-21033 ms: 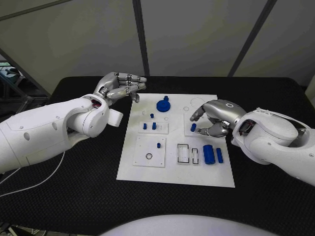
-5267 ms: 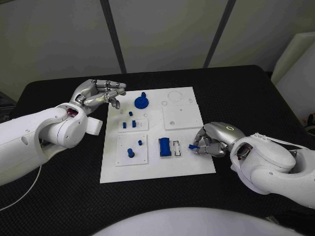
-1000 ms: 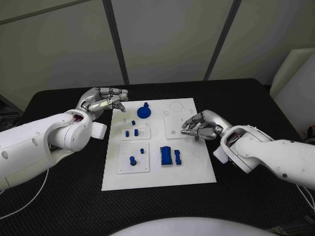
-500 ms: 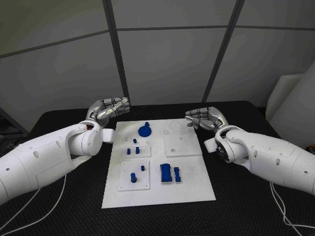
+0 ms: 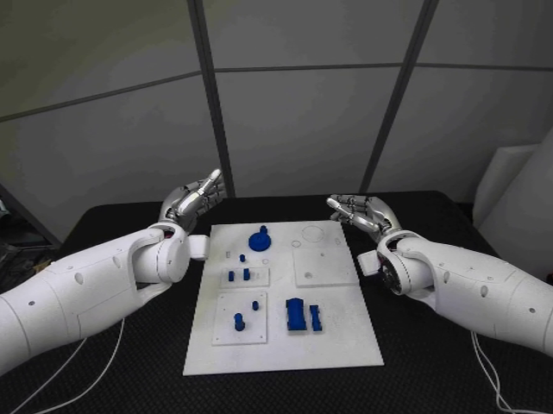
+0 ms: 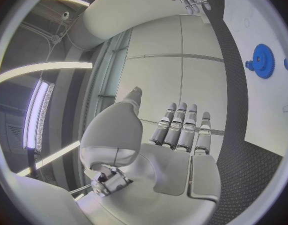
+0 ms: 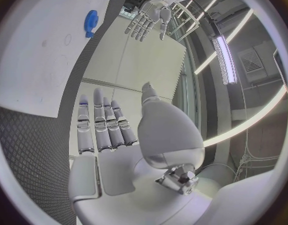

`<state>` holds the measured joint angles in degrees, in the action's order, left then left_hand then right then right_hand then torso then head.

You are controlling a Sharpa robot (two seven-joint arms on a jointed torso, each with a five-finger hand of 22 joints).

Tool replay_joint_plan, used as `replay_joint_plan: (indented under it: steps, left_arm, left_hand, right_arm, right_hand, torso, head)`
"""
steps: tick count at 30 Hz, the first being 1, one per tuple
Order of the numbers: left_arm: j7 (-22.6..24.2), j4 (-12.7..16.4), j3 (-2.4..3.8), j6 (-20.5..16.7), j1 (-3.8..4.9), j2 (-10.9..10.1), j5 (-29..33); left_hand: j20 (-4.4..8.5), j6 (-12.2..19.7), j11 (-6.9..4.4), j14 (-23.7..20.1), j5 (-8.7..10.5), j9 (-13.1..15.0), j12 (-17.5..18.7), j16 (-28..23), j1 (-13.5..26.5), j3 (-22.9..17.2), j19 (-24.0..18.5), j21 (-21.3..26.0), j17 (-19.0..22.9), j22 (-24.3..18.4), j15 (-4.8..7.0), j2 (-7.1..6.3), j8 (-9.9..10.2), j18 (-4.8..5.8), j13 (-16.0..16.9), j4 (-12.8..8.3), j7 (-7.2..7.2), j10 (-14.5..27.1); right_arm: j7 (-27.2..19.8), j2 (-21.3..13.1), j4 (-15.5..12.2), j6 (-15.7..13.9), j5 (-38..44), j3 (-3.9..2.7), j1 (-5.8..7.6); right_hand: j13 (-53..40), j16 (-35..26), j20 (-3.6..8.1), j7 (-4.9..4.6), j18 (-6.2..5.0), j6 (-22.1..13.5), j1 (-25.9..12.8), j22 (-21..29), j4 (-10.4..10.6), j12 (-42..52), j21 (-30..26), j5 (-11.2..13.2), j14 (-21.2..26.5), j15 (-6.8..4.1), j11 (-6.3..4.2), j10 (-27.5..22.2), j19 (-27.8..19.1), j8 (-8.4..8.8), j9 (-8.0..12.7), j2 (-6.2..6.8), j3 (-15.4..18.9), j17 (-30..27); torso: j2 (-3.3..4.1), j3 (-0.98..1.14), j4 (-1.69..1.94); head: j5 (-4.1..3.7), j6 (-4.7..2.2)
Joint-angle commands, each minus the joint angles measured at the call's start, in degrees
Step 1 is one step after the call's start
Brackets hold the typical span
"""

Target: Assemble the parts on the task board

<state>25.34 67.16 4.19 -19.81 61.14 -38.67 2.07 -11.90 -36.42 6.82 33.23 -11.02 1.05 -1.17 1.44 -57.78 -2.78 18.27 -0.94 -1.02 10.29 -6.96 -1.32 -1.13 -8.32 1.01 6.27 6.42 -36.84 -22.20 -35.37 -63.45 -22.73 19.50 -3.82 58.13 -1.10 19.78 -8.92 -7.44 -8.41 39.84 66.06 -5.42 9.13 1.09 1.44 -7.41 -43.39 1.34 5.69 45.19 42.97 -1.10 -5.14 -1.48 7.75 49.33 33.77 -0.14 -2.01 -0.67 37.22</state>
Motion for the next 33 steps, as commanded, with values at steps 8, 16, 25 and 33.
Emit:
replay_joint_plan:
  steps: [8, 16, 25, 33]
  left_arm:
    - [3.0, 14.0, -2.52, -15.7, -0.54, -3.7, -1.4]
    - [4.3, 22.0, -4.03, -23.5, -0.94, -5.8, -2.0]
    - [4.5, 22.8, -4.19, -24.3, -0.98, -6.0, -2.1]
    - [4.5, 22.8, -4.19, -24.3, -0.98, -6.0, -2.1]
  left_hand:
    - [5.86, 17.8, -6.82, -16.3, 5.38, -1.0, 1.2, -1.4, 28.3, 2.8, -8.9, 0.9, 1.0, -5.0, 6.96, 1.32, 1.1, 8.32, -1.0, -6.3, -6.42, 18.0]
    - [7.75, 23.2, -6.82, -21.2, 11.02, -1.0, 1.2, -1.4, 36.8, 2.8, -11.5, 0.9, 1.0, -10.3, 6.96, 1.32, 1.1, 8.32, -1.0, -6.3, -6.42, 23.5]
    - [11.90, 27.3, -6.82, -24.9, 11.02, -1.0, 1.2, -1.4, 43.3, 2.8, -13.8, 0.9, 1.0, -10.3, 6.96, 1.32, 1.1, 8.32, -1.0, -6.3, -6.42, 27.6]
    - [11.90, 29.9, -6.82, -27.3, 11.02, -1.0, 1.2, -1.4, 47.5, 2.8, -18.3, 0.9, 1.0, -10.3, 6.96, 1.32, 1.1, 8.32, -1.0, -6.3, -6.42, 30.3]
  right_arm:
    - [-4.5, -5.0, -14.6, -12.5, -11.3, 2.02, 1.23]
    - [-7.1, -8.6, -24.5, -19.9, -18.1, 3.52, 1.90]
    - [-7.6, -9.3, -26.5, -21.4, -19.5, 3.82, 2.03]
    - [-7.6, -9.3, -26.5, -21.4, -19.5, 3.82, 2.03]
  right_hand:
    - [1.1, -9.6, 4.35, 7.44, 3.76, -19.4, -32.2, 5.4, -4.3, -1.1, -1.4, 7.4, 21.1, -1.34, -5.69, -22.0, -20.9, 1.10, 5.1, 1.48, -7.8, -24.0]
    - [1.1, -12.6, 8.92, 7.44, 4.39, -25.3, -41.9, 5.4, -9.1, -1.1, -1.4, 7.4, 27.6, -1.34, -5.69, -28.7, -27.3, 1.10, 5.1, 1.48, -7.8, -31.3]
    - [1.1, -14.7, 8.92, 7.44, 8.41, -29.6, -49.1, 5.4, -9.1, -1.1, -1.4, 7.4, 32.3, -1.34, -5.69, -33.6, -31.9, 1.10, 5.1, 1.48, -7.8, -36.7]
    - [1.1, -19.8, 8.92, 7.44, 8.41, -32.7, -54.1, 5.4, -9.1, -1.1, -1.4, 7.4, 35.6, -1.34, -5.69, -37.0, -35.2, 1.10, 5.1, 1.48, -7.8, -40.4]
  torso:
    - [-2.59, 0.14, 2.01]
    - [-2.59, 0.14, 2.01]
    - [-2.59, 0.14, 2.01]
    - [-2.59, 0.14, 2.01]
  head:
    - [0.67, -2.84]
    - [0.67, -2.84]
    - [0.67, -2.84]
    - [0.67, -2.84]
